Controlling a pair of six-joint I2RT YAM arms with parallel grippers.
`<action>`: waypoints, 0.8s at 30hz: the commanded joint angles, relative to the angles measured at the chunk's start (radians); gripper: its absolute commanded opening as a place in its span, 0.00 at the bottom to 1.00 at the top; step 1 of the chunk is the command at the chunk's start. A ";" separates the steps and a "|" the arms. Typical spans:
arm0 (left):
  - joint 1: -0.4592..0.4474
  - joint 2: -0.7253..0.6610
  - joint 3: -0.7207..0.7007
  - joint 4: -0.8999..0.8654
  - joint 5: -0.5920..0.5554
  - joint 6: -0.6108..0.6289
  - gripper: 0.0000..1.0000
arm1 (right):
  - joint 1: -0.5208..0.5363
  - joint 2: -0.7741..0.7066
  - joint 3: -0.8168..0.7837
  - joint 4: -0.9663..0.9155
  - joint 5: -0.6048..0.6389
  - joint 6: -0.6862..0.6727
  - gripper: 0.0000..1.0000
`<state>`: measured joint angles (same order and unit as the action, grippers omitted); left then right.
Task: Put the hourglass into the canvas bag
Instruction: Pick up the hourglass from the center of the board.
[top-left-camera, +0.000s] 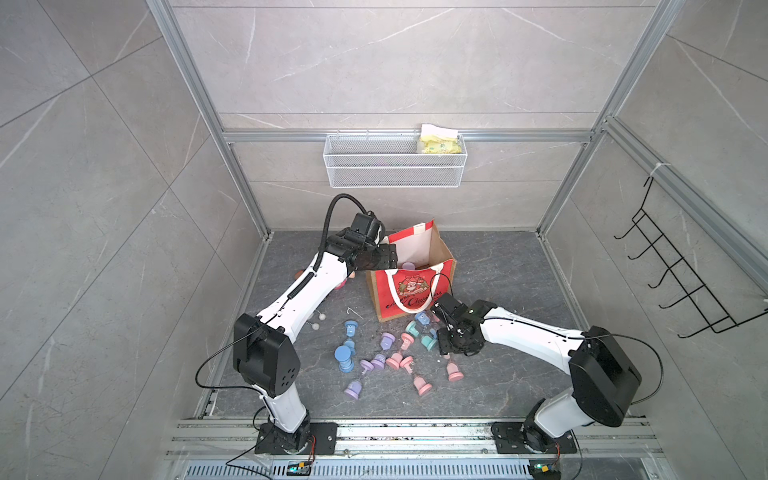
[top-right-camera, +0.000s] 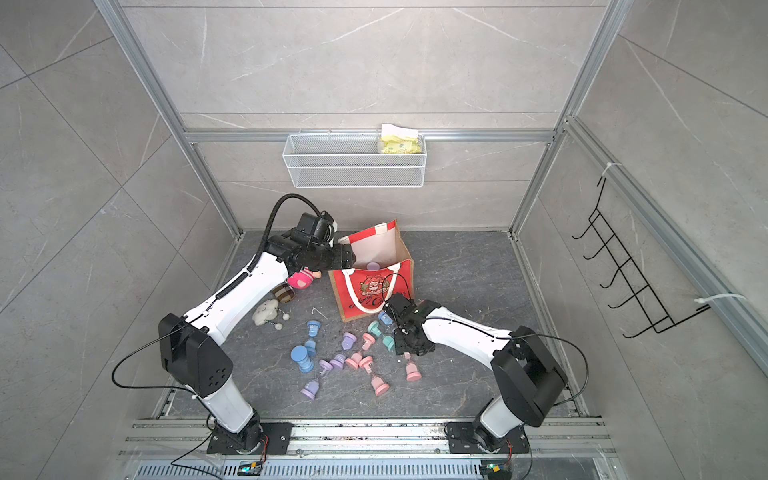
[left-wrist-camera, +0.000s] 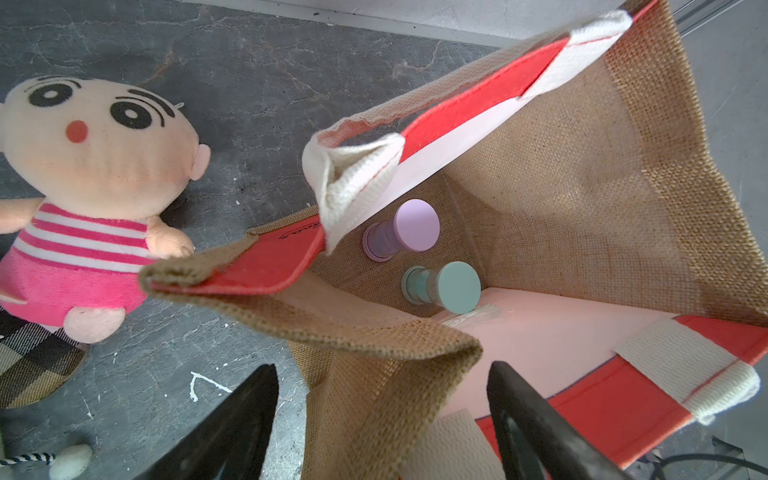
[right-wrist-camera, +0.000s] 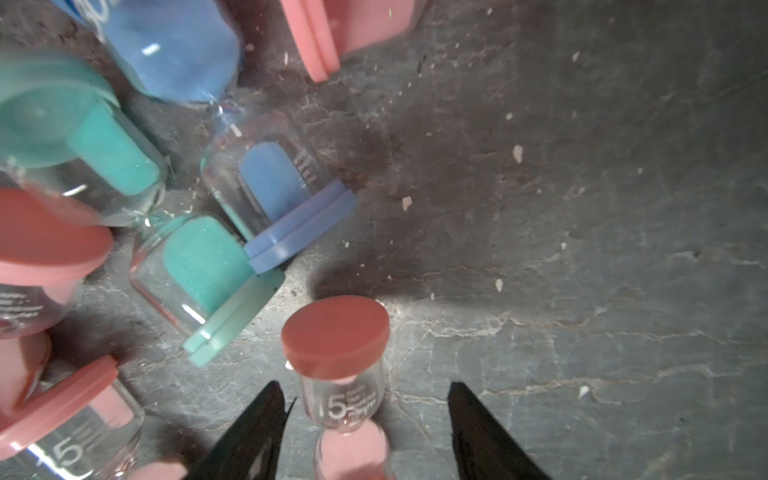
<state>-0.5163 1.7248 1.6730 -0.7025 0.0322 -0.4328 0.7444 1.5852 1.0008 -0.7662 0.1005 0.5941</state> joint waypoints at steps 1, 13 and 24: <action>-0.002 -0.027 -0.006 0.009 0.002 -0.009 0.82 | 0.013 0.046 0.035 0.008 -0.019 -0.054 0.67; -0.001 -0.031 -0.009 0.003 0.000 -0.006 0.82 | 0.023 0.192 0.082 0.056 -0.013 -0.055 0.61; -0.001 -0.027 -0.012 0.003 0.002 -0.007 0.82 | 0.028 0.192 0.048 0.025 0.008 -0.039 0.55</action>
<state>-0.5163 1.7248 1.6630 -0.7029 0.0303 -0.4351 0.7658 1.7729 1.0668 -0.7120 0.0868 0.5491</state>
